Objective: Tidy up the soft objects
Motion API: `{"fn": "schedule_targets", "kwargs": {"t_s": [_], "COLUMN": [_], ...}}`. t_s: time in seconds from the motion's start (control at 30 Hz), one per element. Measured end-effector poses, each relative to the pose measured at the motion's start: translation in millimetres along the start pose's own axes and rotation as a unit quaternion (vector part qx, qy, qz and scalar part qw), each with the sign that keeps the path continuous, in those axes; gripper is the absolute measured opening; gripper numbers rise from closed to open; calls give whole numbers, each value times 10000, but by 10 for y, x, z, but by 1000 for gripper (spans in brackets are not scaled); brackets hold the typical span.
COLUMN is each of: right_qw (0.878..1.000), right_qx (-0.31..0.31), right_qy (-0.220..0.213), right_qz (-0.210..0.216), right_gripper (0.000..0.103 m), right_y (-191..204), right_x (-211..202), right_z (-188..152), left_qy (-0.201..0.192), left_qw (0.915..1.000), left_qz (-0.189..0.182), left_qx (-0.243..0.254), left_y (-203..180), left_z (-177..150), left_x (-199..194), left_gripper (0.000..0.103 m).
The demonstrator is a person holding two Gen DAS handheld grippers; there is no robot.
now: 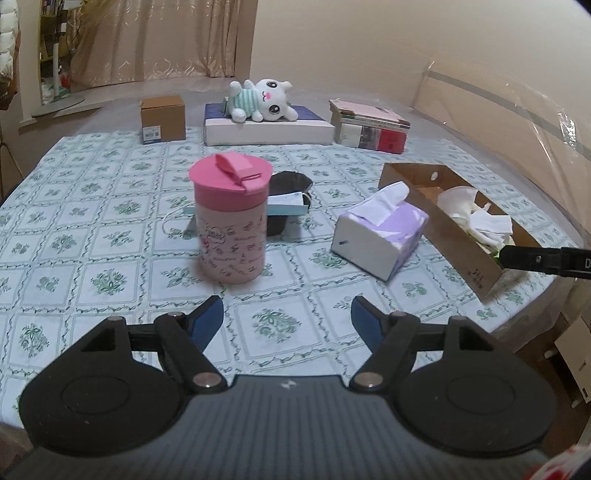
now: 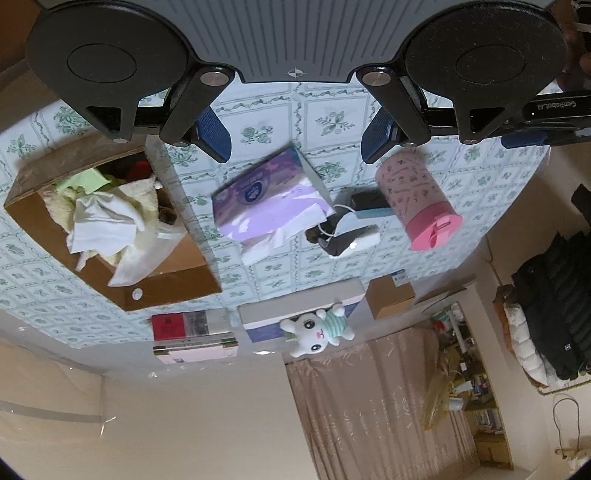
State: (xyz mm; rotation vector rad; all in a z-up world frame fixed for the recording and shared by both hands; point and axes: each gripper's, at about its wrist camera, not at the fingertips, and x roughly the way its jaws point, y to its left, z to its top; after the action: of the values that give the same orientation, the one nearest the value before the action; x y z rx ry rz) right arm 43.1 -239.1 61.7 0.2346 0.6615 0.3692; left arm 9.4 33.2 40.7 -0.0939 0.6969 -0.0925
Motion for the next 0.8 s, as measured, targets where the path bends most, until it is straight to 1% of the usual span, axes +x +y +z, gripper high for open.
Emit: {"fn": "schedule_targets", "kwargs": {"t_s": [0.27, 0.43, 0.63, 0.8], "right_qw": [9999, 9994, 9957, 9871], "right_qx": [-104, -314, -896, -1520], "right_qy": [110, 119, 168, 268], "right_qz": [27, 16, 154, 432], "right_gripper": [77, 77, 77, 77], "right_y": [57, 90, 178, 233], "right_x": [93, 180, 417, 734], "right_z": [2, 67, 239, 447], "left_qy": [-9, -24, 44, 144], "left_qw": [10000, 9999, 9996, 9992], "left_qz": [37, 134, 247, 266], "left_qx": [-58, -20, 104, 256], "left_y": [125, 254, 485, 756], "left_z": [-16, 15, 109, 253], "left_x": [7, 37, 146, 310], "left_gripper": [73, 73, 73, 73]}}
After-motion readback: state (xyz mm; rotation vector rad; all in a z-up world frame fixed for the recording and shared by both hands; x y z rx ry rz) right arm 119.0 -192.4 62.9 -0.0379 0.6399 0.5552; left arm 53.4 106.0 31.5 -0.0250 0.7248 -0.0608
